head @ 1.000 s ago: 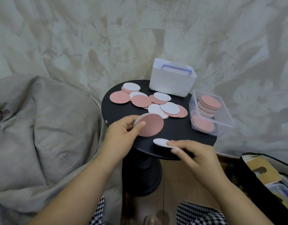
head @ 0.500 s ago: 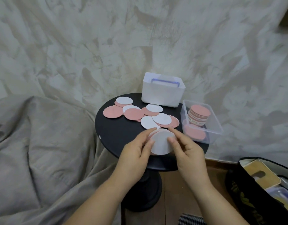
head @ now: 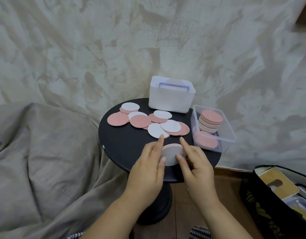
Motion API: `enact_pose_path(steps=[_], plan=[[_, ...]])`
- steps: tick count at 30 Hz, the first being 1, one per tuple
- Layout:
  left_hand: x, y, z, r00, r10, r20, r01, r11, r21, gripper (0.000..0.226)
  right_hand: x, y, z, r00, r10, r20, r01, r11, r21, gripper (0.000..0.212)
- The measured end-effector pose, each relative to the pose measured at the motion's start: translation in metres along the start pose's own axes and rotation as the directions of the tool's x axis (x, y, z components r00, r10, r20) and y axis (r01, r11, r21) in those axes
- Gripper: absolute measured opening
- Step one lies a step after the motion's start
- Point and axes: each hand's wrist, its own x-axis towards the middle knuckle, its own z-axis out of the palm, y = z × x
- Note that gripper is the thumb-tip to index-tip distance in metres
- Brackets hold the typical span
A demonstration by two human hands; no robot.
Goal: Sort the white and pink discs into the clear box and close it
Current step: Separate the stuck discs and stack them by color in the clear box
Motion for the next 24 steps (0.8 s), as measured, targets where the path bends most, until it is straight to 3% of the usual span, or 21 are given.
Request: enact_pose_path(steps=[3,6,10,15,20,24], plan=[[0.001,0.0,-0.004,0.987,-0.085,-0.136,0.065,0.988,-0.143,0.036,-0.001,-0.001,0.0,1.0,0.012,-0.003,-0.012,0.999,0.05,0.04],[0.001,0.004,-0.007,0.968,-0.175,-0.179,0.118,0.95,-0.29,0.022,0.0,-0.004,-0.005,0.998,0.056,-0.013,-0.055,0.993,0.101,0.034],[0.001,0.01,-0.009,0.94,-0.281,-0.193,0.178,0.887,-0.426,0.026,0.001,-0.009,-0.007,0.986,0.155,-0.055,-0.14,0.967,0.211,0.038],[-0.003,0.007,-0.005,0.926,-0.295,-0.237,0.181,0.895,-0.409,0.013,-0.001,-0.007,-0.005,0.987,0.117,-0.112,-0.091,0.973,0.214,0.041],[-0.002,0.013,-0.004,0.914,-0.315,-0.256,0.181,0.881,-0.437,0.028,-0.002,-0.006,-0.005,0.99,0.085,-0.112,-0.064,0.982,0.179,0.035],[-0.004,0.013,-0.005,0.916,-0.22,-0.336,0.093,0.93,-0.355,0.024,-0.001,-0.009,-0.008,0.99,0.076,-0.116,-0.053,0.98,0.191,0.032]])
